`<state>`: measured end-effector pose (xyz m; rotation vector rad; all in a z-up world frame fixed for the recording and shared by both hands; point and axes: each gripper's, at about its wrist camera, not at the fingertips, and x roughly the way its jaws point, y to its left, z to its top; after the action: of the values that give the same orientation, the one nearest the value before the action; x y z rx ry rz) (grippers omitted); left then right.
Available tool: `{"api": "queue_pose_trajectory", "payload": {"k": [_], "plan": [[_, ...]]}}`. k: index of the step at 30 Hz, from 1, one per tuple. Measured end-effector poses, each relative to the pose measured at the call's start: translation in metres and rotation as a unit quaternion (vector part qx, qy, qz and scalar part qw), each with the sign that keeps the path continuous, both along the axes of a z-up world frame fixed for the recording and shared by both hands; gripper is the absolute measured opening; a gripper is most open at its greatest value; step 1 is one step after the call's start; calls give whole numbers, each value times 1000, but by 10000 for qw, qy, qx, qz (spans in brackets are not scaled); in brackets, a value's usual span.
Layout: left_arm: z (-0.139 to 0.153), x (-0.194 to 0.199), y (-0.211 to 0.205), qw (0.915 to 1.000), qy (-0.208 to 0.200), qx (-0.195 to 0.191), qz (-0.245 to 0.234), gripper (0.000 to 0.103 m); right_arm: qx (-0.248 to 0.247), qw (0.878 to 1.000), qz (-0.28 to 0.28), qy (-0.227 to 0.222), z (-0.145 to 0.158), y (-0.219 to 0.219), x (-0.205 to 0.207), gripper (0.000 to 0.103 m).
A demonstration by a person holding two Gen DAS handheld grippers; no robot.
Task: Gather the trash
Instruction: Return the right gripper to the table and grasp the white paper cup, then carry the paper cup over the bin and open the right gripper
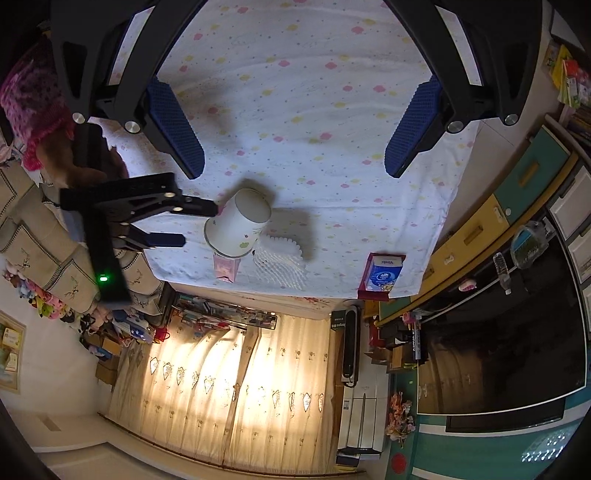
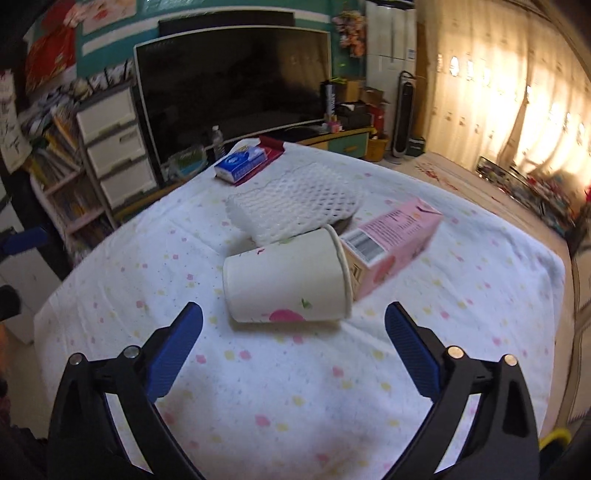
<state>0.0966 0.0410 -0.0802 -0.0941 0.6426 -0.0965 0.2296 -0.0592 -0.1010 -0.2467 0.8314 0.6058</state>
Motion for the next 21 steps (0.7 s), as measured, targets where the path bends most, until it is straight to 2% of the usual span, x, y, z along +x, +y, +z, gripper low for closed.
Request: {"api": "queue_pose_trajectory", "payload": {"k": [5,9,18,21], "plan": [[-1,0,2,10000,35,-33,36,97,-294,9994,152,131,-17,13,20,94],[-3,0,4,10000,43,-12,49,97,-162,9985,363,363,-23,19,26,94],[-9,3,3,9999,139,-64,33,97,-395,9977,481,276,-27,42,29,94],[-9,3,1,9999,146,-53,28,97,-353,9979,388,392,-29,42,33,79]]}}
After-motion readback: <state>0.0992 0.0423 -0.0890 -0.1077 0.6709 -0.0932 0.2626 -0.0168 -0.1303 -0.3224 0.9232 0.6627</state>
